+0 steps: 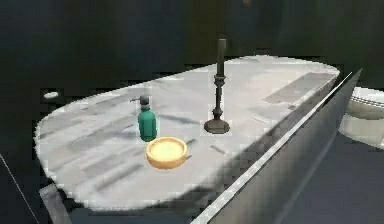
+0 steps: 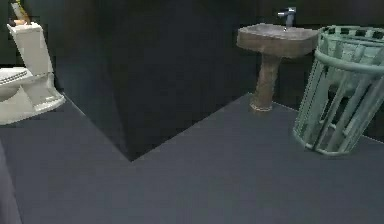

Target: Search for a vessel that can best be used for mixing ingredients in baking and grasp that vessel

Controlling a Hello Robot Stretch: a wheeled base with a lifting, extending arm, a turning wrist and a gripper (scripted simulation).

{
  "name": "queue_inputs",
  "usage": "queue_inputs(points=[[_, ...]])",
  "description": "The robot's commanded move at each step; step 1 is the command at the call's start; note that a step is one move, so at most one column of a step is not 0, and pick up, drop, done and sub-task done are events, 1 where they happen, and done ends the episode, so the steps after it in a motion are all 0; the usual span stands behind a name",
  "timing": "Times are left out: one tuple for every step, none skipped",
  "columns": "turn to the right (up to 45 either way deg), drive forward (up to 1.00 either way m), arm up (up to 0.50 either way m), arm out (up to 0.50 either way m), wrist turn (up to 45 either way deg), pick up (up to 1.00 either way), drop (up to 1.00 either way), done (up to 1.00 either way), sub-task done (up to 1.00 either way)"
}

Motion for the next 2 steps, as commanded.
queue_inputs(points=[[-45.0, 0.0, 0.0, 0.0, 0.0, 0.0, 0.0, 0.0, 0.0], [-45.0, 0.0, 0.0, 0.0, 0.0, 0.0, 0.0, 0.0, 0.0]])
